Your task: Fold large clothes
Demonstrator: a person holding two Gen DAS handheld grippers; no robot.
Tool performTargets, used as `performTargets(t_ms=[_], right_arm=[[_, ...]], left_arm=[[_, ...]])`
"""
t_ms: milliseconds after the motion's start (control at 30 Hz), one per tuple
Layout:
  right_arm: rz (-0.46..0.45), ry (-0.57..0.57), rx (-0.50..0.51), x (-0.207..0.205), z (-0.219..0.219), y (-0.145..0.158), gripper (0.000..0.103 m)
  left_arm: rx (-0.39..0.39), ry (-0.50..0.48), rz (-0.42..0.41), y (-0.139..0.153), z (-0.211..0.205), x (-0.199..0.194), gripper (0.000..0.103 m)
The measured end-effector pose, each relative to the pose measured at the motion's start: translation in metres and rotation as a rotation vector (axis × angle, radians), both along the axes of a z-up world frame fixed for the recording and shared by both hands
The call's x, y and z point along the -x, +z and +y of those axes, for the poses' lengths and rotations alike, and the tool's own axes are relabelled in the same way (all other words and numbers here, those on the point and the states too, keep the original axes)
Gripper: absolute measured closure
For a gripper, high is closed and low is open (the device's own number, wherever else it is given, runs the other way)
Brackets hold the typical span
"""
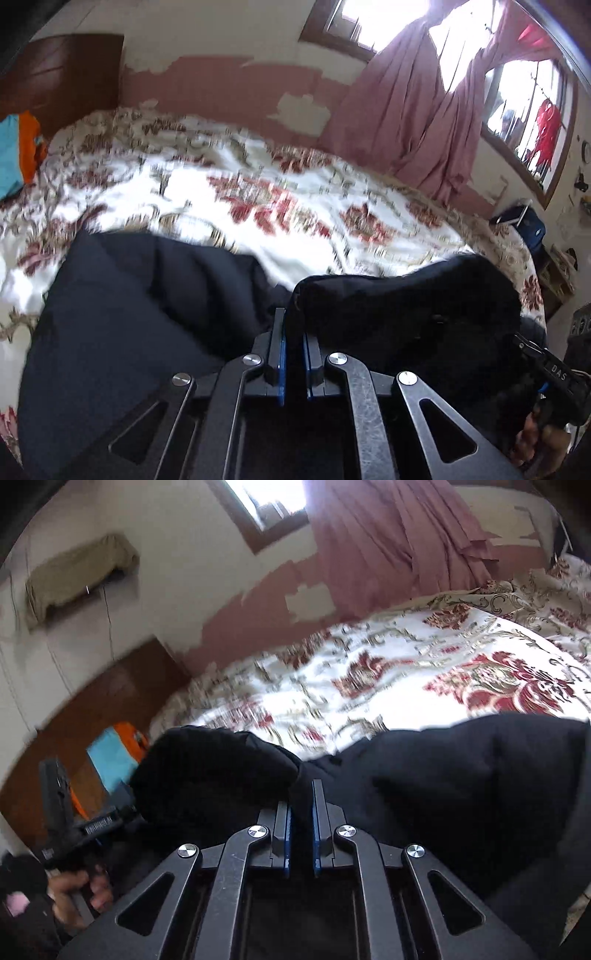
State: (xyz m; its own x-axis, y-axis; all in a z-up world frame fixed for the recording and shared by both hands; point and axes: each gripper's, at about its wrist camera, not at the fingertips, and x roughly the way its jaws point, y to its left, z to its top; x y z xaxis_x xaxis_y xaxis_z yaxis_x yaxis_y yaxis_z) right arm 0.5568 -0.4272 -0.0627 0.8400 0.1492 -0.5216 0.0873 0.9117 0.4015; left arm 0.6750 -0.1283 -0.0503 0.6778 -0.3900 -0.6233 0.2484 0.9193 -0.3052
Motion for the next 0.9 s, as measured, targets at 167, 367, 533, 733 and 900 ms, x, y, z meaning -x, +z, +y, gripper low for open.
performTargets(t_ms=[167, 367, 533, 733, 900], right_arm=[[0.088, -0.01, 0.032, -0.005, -0.003, -0.023, 0.096], [0.087, -0.025, 0.02, -0.003, -0.005, -0.032, 0.096], [0.038, -0.038, 0.045, 0.009, 0.0, -0.029, 0.096], [0.001, -0.026, 0.058, 0.021, 0.003, -0.021, 0.096], [0.002, -0.008, 0.066, 0.023, 0.005, -0.019, 0.096]], left_arm=[[-0.022, -0.004, 0.053, -0.024, -0.001, -0.004, 0.096], [-0.003, -0.017, 0.026, -0.031, -0.002, -0.002, 0.095], [-0.021, -0.029, -0.06, -0.002, -0.005, 0.019, 0.093], [-0.058, -0.053, -0.304, 0.058, -0.033, 0.056, 0.064], [-0.135, -0.022, -0.203, 0.072, -0.078, 0.008, 0.047]])
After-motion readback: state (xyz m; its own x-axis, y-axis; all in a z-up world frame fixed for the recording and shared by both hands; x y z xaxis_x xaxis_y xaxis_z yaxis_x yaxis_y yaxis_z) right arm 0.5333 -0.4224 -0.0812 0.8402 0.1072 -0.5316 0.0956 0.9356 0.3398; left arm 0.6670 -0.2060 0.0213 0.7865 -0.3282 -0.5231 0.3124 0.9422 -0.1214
